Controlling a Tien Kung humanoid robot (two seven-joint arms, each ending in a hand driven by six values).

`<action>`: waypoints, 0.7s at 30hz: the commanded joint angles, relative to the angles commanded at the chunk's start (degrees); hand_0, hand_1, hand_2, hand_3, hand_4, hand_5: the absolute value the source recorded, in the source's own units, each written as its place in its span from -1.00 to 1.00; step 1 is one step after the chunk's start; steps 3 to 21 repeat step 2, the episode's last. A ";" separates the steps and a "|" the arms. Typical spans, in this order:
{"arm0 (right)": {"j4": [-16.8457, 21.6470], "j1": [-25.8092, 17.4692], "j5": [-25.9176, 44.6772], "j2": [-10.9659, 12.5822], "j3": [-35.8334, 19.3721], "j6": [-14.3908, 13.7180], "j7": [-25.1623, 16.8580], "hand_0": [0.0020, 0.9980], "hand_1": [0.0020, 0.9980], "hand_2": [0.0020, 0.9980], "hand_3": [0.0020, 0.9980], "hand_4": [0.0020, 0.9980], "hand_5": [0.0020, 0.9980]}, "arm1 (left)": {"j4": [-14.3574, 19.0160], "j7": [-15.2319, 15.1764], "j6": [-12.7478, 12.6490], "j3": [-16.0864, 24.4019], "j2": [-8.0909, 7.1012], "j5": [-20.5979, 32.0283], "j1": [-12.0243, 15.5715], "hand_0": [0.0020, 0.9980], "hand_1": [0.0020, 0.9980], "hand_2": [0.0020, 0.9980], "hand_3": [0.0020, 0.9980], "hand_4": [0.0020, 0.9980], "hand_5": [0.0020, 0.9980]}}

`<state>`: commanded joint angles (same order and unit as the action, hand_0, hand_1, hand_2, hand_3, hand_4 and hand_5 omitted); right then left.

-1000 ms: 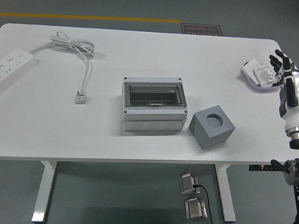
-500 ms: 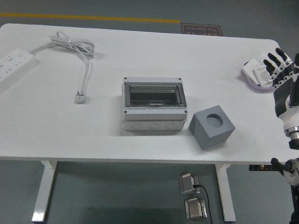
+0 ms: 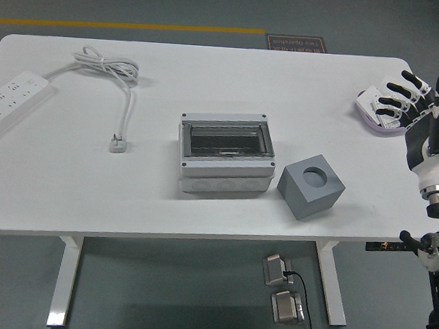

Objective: Fetch the battery,place it into the box,close the lid of the box

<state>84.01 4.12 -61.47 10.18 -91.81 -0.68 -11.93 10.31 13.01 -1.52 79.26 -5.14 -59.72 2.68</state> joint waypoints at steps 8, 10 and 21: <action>0.05 0.02 0.29 0.00 -0.02 -0.39 -0.10 -0.67 -0.50 -0.44 -0.16 0.98 1.00 | 0.00 -0.02 -0.02 -0.01 0.00 0.06 0.00 0.31 0.29 0.23 0.29 0.39 -0.46; 0.05 0.02 0.29 0.00 -0.02 -0.39 -0.10 -0.67 -0.50 -0.44 -0.16 0.98 1.00 | 0.00 -0.02 -0.02 -0.01 0.00 0.06 0.00 0.31 0.29 0.23 0.29 0.39 -0.46; 0.05 0.02 0.29 0.00 -0.02 -0.39 -0.10 -0.67 -0.50 -0.44 -0.16 0.98 1.00 | 0.00 -0.02 -0.02 -0.01 0.00 0.06 0.00 0.31 0.29 0.23 0.29 0.39 -0.46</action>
